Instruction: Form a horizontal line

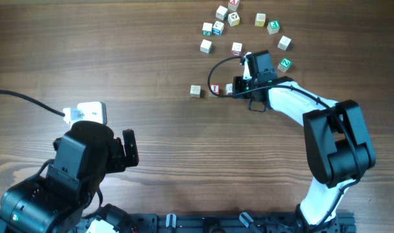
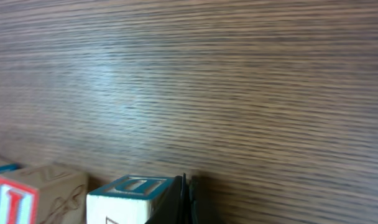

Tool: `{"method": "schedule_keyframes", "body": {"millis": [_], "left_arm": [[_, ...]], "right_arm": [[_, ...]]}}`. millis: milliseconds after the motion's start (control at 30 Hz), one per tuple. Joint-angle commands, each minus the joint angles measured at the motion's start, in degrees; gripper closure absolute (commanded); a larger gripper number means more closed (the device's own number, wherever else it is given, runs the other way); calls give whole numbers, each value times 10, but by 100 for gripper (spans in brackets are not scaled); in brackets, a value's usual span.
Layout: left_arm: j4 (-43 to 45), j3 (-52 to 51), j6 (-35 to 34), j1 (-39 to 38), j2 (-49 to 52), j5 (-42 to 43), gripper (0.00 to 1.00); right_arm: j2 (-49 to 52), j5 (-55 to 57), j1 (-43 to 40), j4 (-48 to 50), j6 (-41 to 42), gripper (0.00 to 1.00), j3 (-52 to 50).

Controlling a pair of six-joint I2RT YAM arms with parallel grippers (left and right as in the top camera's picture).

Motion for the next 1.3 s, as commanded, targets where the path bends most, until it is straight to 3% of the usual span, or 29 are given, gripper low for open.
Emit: {"method": "schedule_keyframes", "body": {"millis": [0, 133, 367, 467, 1067, 1267], "left_arm": [[1, -1, -10, 2, -1, -6, 0], [1, -1, -10, 2, -1, -6, 0], [2, -1, -10, 2, -1, -6, 0], [1, -1, -10, 2, -1, -6, 0], [1, -1, -10, 2, -1, -6, 0], [1, -1, -10, 2, -1, -6, 0]], "right_arm": [[12, -33, 3, 3, -26, 95, -6], [12, -46, 3, 5, -28, 95, -6], [13, -33, 4, -2, 116, 96, -6], [14, 25, 12, -21, 162, 95, -6], [14, 45, 45, -21, 200, 95, -6], [14, 23, 45, 3, 152, 95, -6]]}}
